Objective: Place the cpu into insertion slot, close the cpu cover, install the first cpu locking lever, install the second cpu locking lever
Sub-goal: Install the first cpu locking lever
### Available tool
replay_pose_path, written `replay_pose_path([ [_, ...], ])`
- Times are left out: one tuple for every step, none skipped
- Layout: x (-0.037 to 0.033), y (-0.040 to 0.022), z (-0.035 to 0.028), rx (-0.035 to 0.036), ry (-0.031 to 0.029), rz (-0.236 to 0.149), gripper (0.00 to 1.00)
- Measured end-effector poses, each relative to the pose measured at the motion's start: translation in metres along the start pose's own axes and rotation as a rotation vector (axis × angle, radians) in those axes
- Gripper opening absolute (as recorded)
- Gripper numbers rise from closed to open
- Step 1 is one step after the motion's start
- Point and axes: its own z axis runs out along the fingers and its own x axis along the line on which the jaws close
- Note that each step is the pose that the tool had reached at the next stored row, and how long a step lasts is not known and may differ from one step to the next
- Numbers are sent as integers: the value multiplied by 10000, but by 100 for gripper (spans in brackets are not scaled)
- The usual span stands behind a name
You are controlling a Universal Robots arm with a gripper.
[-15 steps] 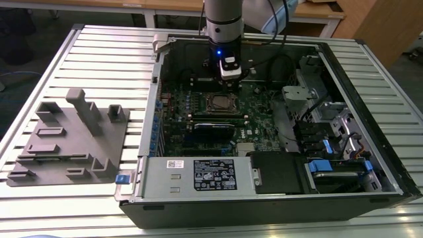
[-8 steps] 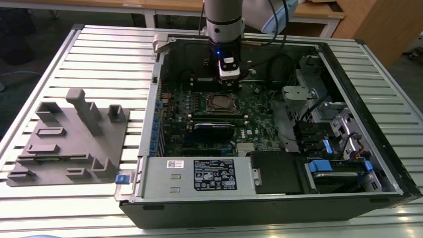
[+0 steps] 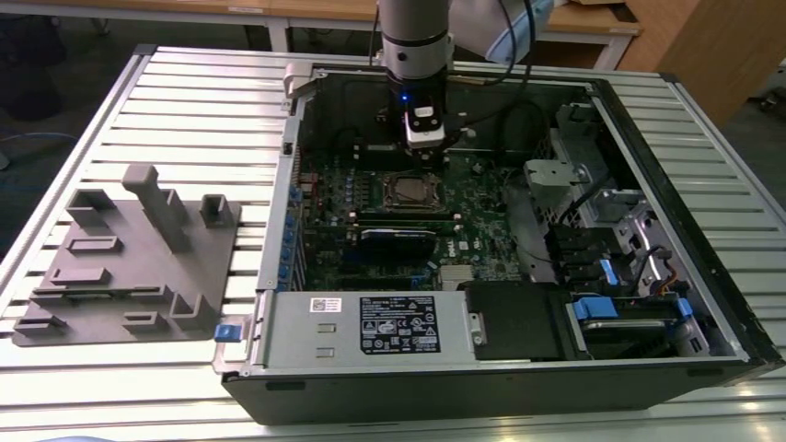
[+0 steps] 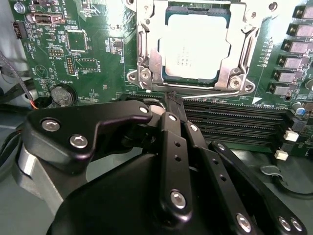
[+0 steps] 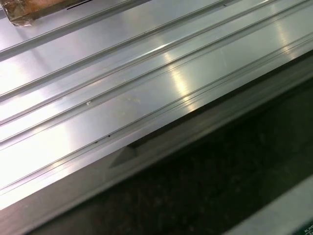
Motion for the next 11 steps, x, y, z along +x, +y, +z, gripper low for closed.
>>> replay_pose_path([
  [1,0,0,-14,7,7,11],
  [2,0,0,-18,8,12,11],
  [2,0,0,-18,8,13,11],
  [2,0,0,-18,9,14,11],
  [2,0,0,-18,8,14,11],
  [4,-1,0,-19,7,14,11],
  [6,-2,0,-21,5,15,11],
  [9,-4,-1,-24,4,16,11],
  [12,-6,-1,-26,4,18,11],
  [14,-7,-2,-26,3,20,11],
  [16,-8,-2,-26,3,23,11],
])
